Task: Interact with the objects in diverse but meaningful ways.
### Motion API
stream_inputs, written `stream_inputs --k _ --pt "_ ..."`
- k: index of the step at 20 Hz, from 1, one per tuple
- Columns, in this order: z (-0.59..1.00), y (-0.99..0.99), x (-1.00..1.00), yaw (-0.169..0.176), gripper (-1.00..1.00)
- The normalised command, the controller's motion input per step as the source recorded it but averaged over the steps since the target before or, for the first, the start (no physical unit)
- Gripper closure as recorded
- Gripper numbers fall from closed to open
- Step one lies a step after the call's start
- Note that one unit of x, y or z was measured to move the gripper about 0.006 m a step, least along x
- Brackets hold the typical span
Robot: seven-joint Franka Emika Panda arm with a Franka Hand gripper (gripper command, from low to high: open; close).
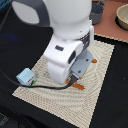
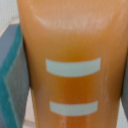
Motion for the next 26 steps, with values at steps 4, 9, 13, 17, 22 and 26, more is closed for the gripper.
stream_inputs --k 4,9,13,17,22,26 --pt "-0.05 0.4 -0.16 0.048 1.0" --pt "-0.12 0.05 -0.39 0.035 1.0" --pt "-0.18 0.0 -0.39 0.021 1.0" --pt "-0.22 -0.05 -0.4 0.013 1.0" --pt "-0.2 -0.06 -0.32 0.005 1.0" --pt "-0.19 0.0 -0.15 0.0 1.0"
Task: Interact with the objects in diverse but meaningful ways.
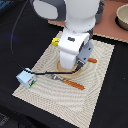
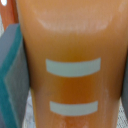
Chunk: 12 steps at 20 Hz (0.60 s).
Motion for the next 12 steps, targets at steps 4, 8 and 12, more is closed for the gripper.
stream_inputs --k 4,8,12 --pt "-0.15 0.0 -0.06 0.0 1.0" --pt "-0.11 0.01 0.0 0.0 1.0" --pt "-0.15 0.07 0.0 0.013 1.0"
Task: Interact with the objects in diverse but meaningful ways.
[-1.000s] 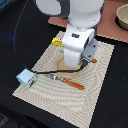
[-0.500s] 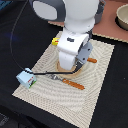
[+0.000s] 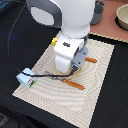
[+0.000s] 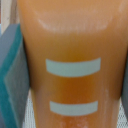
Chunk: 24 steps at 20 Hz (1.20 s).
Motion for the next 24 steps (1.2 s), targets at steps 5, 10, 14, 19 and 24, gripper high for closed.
stream_inputs --k 5,10,14,19,24 --pt "-0.12 0.0 0.0 0.002 1.0" --pt "-0.11 0.0 0.06 0.0 1.0" --pt "-0.12 0.0 0.03 0.0 1.0" --pt "-0.03 0.0 0.13 -0.002 1.0" --pt "0.0 0.0 0.2 -0.006 1.0"
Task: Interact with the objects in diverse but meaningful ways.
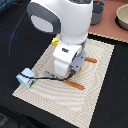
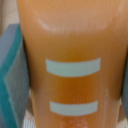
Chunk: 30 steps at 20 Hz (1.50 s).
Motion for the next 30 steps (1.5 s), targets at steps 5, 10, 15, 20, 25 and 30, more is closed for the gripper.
stream_inputs --k 5,10,15,20,25,30 --pt "0.0 0.0 0.25 -0.013 1.0" --pt "0.01 0.0 0.2 -0.019 -1.0" --pt "0.02 0.0 0.14 -0.012 -1.0" --pt "0.41 0.03 0.05 -0.008 -1.0" --pt "1.0 0.21 -0.01 -0.002 -1.0" --pt "0.98 0.16 -0.03 0.0 -1.0"
